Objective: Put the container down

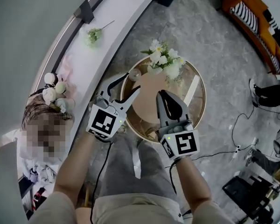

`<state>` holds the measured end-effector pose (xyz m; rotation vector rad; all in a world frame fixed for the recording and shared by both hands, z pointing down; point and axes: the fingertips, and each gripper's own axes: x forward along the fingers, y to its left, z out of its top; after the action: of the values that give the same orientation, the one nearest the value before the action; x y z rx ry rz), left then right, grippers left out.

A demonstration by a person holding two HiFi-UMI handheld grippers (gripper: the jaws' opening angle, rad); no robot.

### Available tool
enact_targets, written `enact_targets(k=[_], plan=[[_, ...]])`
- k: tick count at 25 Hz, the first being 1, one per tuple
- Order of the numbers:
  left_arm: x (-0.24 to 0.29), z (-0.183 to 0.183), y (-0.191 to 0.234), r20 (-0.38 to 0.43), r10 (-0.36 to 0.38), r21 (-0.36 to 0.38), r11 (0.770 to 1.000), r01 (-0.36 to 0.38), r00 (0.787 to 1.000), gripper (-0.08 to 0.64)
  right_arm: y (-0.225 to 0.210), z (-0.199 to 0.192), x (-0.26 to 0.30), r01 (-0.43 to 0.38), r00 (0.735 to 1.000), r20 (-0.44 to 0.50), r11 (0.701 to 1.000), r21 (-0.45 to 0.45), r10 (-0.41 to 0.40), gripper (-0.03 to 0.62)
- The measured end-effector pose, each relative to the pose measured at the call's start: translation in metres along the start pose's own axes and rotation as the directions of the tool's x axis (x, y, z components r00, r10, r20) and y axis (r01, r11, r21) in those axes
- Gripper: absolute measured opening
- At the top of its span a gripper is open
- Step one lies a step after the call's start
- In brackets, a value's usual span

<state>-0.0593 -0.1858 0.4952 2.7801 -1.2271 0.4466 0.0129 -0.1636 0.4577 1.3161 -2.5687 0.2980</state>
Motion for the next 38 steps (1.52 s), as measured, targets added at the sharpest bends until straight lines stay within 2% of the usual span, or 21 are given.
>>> enact_targets(k=[4,8,10,13,16,19,24,28,31,35,38], plan=[[-0.022,0.048,-0.001,0.042,0.015,0.005,1.0,-0.015,0.999,0.158,-0.009,0.046,-0.025,0.058,0.998,0.028,0.997,-0.056,-0.056,0.016],[-0.043,0.093,-0.002,0.084,0.041,-0.041,0.998,-0.038,0.996,0.144,-0.009,0.099,-0.05,0.08,0.995,0.069,0.992,-0.094,-0.074,0.012],[-0.055,0.12,-0.002,0.115,0.065,-0.026,0.998,-0.063,0.991,0.132,-0.006,0.129,-0.064,0.079,0.992,0.104,0.991,-0.11,-0.068,0.01],[-0.07,0.155,-0.007,0.137,0.088,-0.005,0.996,-0.088,0.987,0.063,-0.002,0.174,-0.088,0.078,0.984,0.171,0.99,-0.116,-0.057,0.008],[-0.081,0.189,-0.016,0.164,0.071,0.001,0.997,-0.072,0.984,0.061,0.002,0.214,-0.112,0.081,0.973,0.226,0.989,-0.127,-0.05,0.008],[-0.097,0.227,-0.025,0.206,0.062,0.042,0.996,-0.072,0.977,0.043,0.008,0.244,-0.136,0.074,0.964,0.262,0.986,-0.149,-0.032,0.008],[-0.13,0.292,-0.046,0.272,0.057,0.105,0.991,-0.088,0.961,0.026,0.015,0.272,-0.171,0.069,0.968,0.251,0.976,-0.207,-0.015,0.008],[-0.154,0.331,-0.054,0.286,0.081,0.073,0.992,-0.106,0.955,0.018,0.021,0.294,-0.193,0.07,0.965,0.262,0.969,-0.237,-0.006,0.008],[-0.165,0.351,-0.06,0.299,0.083,0.036,0.995,-0.098,0.951,0.018,0.026,0.313,-0.21,0.075,0.965,0.263,0.961,-0.267,-0.002,0.008],[-0.177,0.367,-0.075,0.305,0.075,0.054,0.994,-0.096,0.949,0.015,0.036,0.337,-0.234,0.074,0.952,0.304,0.952,-0.296,0.02,0.008],[-0.184,0.371,-0.089,0.305,0.063,0.049,0.995,-0.082,0.95,0.012,0.041,0.345,-0.249,0.069,0.952,0.306,0.962,-0.266,0.016,0.008]])
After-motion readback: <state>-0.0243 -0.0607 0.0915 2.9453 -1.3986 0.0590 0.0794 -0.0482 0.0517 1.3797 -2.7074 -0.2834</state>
